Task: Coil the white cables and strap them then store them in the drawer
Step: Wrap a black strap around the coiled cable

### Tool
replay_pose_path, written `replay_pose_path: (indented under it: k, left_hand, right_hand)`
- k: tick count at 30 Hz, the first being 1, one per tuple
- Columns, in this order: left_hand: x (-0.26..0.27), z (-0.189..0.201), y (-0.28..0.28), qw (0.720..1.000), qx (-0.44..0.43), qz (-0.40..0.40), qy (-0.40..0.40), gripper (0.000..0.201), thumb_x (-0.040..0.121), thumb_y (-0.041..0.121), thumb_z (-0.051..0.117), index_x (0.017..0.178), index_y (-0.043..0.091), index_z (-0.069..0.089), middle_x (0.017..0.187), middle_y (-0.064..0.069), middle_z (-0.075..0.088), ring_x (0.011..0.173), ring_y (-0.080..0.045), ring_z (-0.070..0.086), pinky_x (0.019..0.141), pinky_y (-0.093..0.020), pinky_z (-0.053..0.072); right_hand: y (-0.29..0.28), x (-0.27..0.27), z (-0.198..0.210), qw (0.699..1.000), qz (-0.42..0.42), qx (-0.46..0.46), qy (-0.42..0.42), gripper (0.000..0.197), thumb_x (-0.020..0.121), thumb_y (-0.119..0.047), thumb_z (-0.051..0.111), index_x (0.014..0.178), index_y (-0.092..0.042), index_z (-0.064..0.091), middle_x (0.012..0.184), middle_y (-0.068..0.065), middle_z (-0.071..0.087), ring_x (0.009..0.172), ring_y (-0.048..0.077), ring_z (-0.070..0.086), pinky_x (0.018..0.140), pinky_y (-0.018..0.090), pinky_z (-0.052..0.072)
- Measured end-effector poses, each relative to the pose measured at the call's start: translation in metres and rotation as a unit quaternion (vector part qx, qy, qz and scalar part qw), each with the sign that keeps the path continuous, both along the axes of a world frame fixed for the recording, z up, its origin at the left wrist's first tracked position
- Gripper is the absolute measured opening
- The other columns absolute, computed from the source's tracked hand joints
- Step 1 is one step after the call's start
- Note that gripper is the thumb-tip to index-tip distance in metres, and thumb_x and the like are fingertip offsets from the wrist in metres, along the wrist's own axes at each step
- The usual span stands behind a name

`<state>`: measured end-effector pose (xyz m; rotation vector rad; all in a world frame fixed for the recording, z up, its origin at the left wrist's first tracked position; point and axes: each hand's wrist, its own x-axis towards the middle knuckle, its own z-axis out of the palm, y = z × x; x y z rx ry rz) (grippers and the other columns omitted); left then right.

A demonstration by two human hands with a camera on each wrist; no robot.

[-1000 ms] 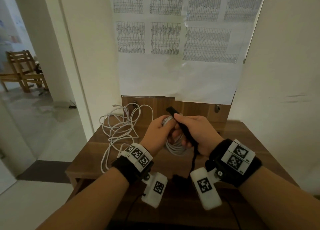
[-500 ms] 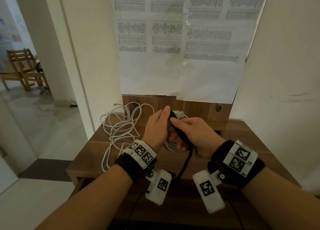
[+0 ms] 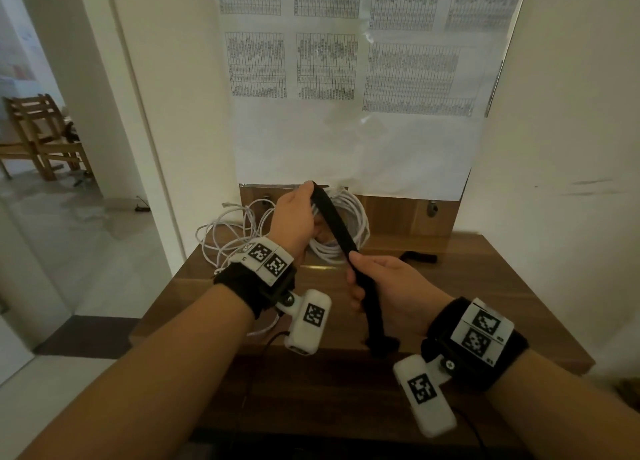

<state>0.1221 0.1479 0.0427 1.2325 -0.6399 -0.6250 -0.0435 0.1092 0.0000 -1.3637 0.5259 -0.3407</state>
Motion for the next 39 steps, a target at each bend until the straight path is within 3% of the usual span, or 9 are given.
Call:
replay_pose_path:
  k: [7,11,15,19,22,24,28,35,39]
  left_hand:
    - [-0.007,0.005,0.013,0.992,0.032,-0.1,0.065,0.031,0.101,0.033,0.048,0.079,0.013,0.053,0.046,0.001,0.045,0.038,-0.014,0.039,0.037,-0.021,0.032]
    - [-0.013,0.001,0.02,0.975,0.086,-0.205,0.015,0.03,0.102,0.033,0.047,0.082,0.011,0.053,0.051,-0.003,0.039,0.032,-0.014,0.032,0.034,-0.02,0.028]
    - [-0.012,0.0,0.025,0.965,0.11,-0.238,-0.026,0.031,0.101,0.032,0.047,0.079,0.01,0.052,0.055,-0.007,0.038,0.031,-0.014,0.032,0.034,-0.019,0.029]
    - [-0.005,0.003,0.029,0.954,0.112,-0.277,-0.011,0.039,0.099,0.036,0.048,0.072,0.008,0.051,0.05,-0.005,0.038,0.031,-0.014,0.03,0.034,-0.019,0.03]
    - [-0.01,0.004,0.029,0.953,0.102,-0.286,-0.015,0.04,0.1,0.036,0.048,0.073,0.007,0.051,0.051,-0.006,0.038,0.031,-0.014,0.031,0.034,-0.019,0.03]
    - [-0.018,0.003,0.029,0.95,0.099,-0.296,-0.027,0.037,0.1,0.035,0.048,0.075,0.007,0.053,0.05,-0.005,0.044,0.031,-0.013,0.033,0.033,-0.018,0.03]
    - [-0.033,0.0,0.026,0.932,0.116,-0.309,-0.15,0.032,0.104,0.029,0.043,0.087,0.008,0.06,0.052,0.006,0.056,0.038,-0.008,0.049,0.04,-0.018,0.038]
    - [-0.033,-0.01,0.019,0.92,0.148,-0.297,-0.209,0.032,0.105,0.028,0.037,0.085,0.01,0.055,0.059,-0.005,0.051,0.037,-0.012,0.044,0.039,-0.022,0.034]
    - [-0.029,-0.017,0.016,0.912,0.167,-0.276,-0.252,0.021,0.105,0.025,0.037,0.093,0.011,0.049,0.075,-0.011,0.048,0.043,-0.011,0.046,0.041,-0.025,0.035]
  right_hand:
    - [-0.009,-0.002,-0.021,0.992,0.094,0.041,0.078,0.034,0.103,-0.028,0.05,0.076,-0.017,0.068,0.064,-0.001,0.028,0.052,0.012,0.026,0.052,0.027,0.031]
    - [-0.026,-0.005,-0.014,0.979,0.128,-0.011,0.159,0.01,0.077,-0.011,0.068,0.084,-0.007,0.061,0.071,0.004,0.035,0.052,0.011,0.029,0.051,0.025,0.027]
    - [-0.034,-0.007,0.001,0.957,0.107,-0.156,0.219,0.022,0.098,-0.001,0.055,0.117,0.01,0.061,0.067,0.001,0.052,0.049,0.007,0.043,0.051,0.019,0.039]
    - [-0.057,-0.018,0.012,0.969,0.103,-0.125,0.186,0.038,0.095,0.004,0.049,0.083,-0.022,0.073,0.056,-0.003,0.052,0.048,0.015,0.043,0.056,0.032,0.041]
    - [-0.065,-0.018,0.015,0.982,0.115,-0.041,0.146,0.012,0.09,-0.016,0.059,0.079,-0.015,0.063,0.059,0.0,0.042,0.048,0.017,0.034,0.057,0.03,0.035]
    - [-0.065,-0.011,0.015,0.979,0.081,-0.082,0.171,0.02,0.094,-0.029,0.062,0.087,-0.01,0.061,0.059,0.004,0.055,0.046,0.018,0.047,0.05,0.028,0.046]
    - [-0.063,0.0,0.031,0.962,0.147,-0.175,0.151,0.015,0.099,-0.014,0.058,0.108,-0.01,0.069,0.092,0.015,0.074,0.082,0.024,0.067,0.08,0.039,0.059]
    - [-0.072,0.01,0.038,0.939,0.031,-0.307,0.15,0.014,0.091,-0.001,0.064,0.084,-0.013,0.066,0.08,0.009,0.065,0.069,0.02,0.059,0.072,0.039,0.049]
    - [-0.076,0.013,0.049,0.96,0.01,-0.257,0.107,0.02,0.09,0.002,0.064,0.079,-0.015,0.064,0.072,0.004,0.059,0.063,0.021,0.05,0.059,0.031,0.045]
